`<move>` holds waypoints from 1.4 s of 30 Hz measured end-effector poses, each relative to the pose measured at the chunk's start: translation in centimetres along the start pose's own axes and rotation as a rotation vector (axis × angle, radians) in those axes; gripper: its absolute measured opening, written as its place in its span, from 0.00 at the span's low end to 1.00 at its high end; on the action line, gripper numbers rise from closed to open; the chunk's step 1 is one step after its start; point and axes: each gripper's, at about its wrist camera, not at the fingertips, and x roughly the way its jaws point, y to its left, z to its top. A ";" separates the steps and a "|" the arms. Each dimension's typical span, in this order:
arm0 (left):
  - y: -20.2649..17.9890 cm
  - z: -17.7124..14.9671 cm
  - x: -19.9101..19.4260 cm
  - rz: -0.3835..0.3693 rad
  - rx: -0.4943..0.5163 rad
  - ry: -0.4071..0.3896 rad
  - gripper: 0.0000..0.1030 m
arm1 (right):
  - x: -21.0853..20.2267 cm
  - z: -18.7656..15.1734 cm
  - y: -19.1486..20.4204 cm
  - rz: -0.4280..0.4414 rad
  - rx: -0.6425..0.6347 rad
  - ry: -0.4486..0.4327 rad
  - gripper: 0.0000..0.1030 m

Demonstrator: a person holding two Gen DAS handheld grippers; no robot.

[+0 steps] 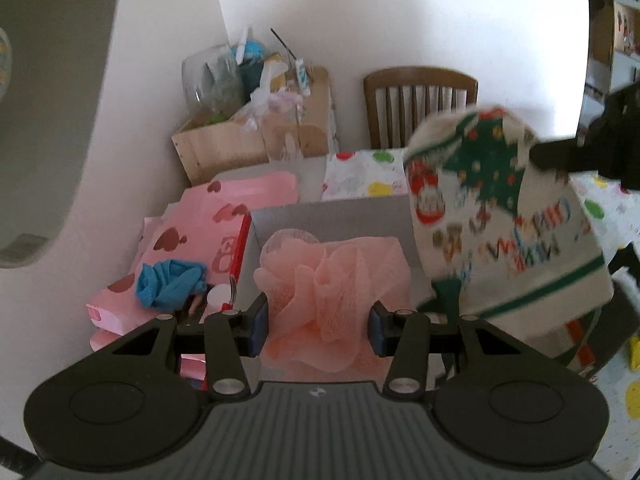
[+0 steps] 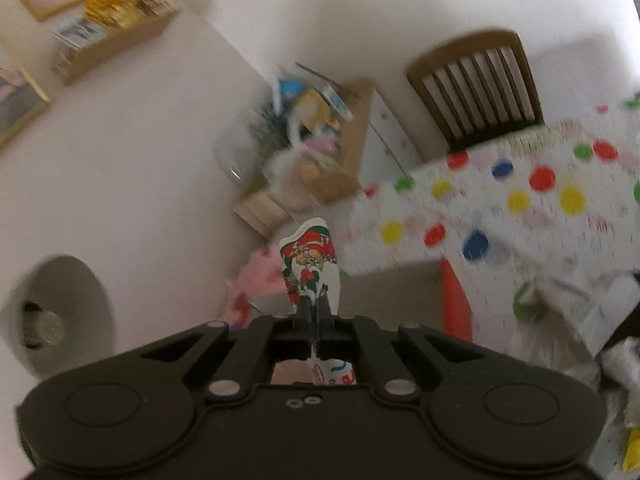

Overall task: Organize soft objects
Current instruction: 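Lift and carry the towel and bath puff with both grippers into the red box, then open the left gripper to drop the puff while the right gripper releases the towel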

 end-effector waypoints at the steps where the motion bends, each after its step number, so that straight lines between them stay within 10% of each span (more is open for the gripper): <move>1: -0.1 -0.1 0.4 0.002 0.007 0.007 0.46 | 0.7 -0.3 -0.3 -0.008 0.008 0.013 0.02; 27: -1.5 0.1 9.8 -0.034 0.006 0.235 0.46 | 5.5 -4.8 1.3 -0.238 -0.278 0.207 0.16; 32: -1.6 -0.2 10.2 -0.035 0.003 0.243 0.66 | 4.8 -4.9 0.9 -0.248 -0.300 0.224 0.25; 42: -1.4 -0.6 8.8 -0.063 -0.020 0.209 0.70 | 3.2 -4.9 0.7 -0.252 -0.347 0.218 0.38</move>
